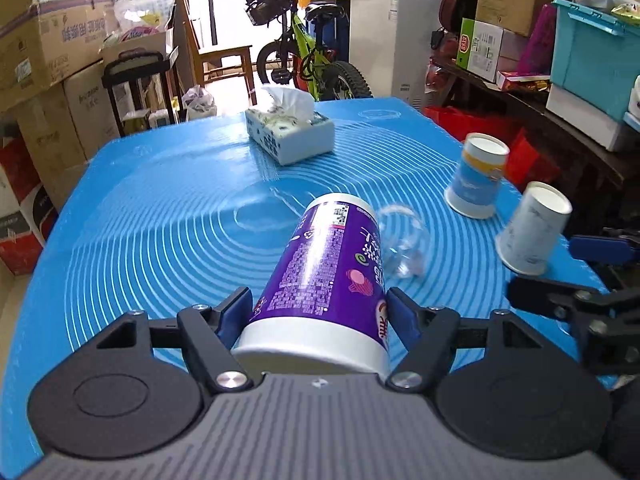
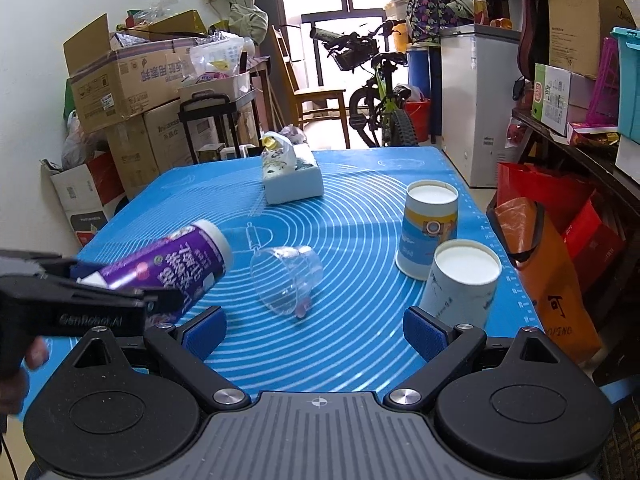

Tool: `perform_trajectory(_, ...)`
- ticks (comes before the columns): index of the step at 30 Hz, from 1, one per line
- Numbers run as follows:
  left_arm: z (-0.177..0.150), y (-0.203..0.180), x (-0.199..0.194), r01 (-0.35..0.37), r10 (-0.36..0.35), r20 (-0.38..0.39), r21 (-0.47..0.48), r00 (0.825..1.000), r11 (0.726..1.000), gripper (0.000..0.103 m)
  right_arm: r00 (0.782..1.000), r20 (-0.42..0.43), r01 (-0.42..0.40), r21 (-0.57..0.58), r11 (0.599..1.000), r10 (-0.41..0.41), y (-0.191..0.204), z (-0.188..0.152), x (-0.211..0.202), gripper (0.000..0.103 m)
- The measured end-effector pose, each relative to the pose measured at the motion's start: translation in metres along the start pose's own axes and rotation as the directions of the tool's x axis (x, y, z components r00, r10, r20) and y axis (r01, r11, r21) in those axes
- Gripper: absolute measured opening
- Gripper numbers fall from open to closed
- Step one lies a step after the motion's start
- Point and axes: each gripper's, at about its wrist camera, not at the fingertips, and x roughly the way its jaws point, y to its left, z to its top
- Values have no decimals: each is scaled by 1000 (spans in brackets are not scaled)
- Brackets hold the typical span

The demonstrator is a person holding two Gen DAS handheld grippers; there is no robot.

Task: Flip cup upside down
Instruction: 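Lift the purple cup with the left tool and carry it toward the right tool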

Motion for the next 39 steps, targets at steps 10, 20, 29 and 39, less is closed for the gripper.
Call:
perform_trajectory(10, -38, -27, 0, 36, -38, -32, -60, 999, 998, 74, 1000, -29, 5, 11, 1000, -5, -10, -17, -15, 95)
perform_trajectory(20, -42, -30, 5, 18, -19, -29, -58, 999, 998, 75, 998, -61, 11, 25, 1000, -10, -14, -26, -14, 95)
perform_trajectory(29, -43, -30, 5, 7, -7, -25, -33, 1000, 999, 88, 997, -73, 9, 16, 1000, -8, -10, -28, -10, 95)
perform_trajectory(39, -40, -26, -3, 49, -49, -11, -59, 999, 997, 88, 997, -67, 25, 13, 1000, -24, -10, -23, -13, 95)
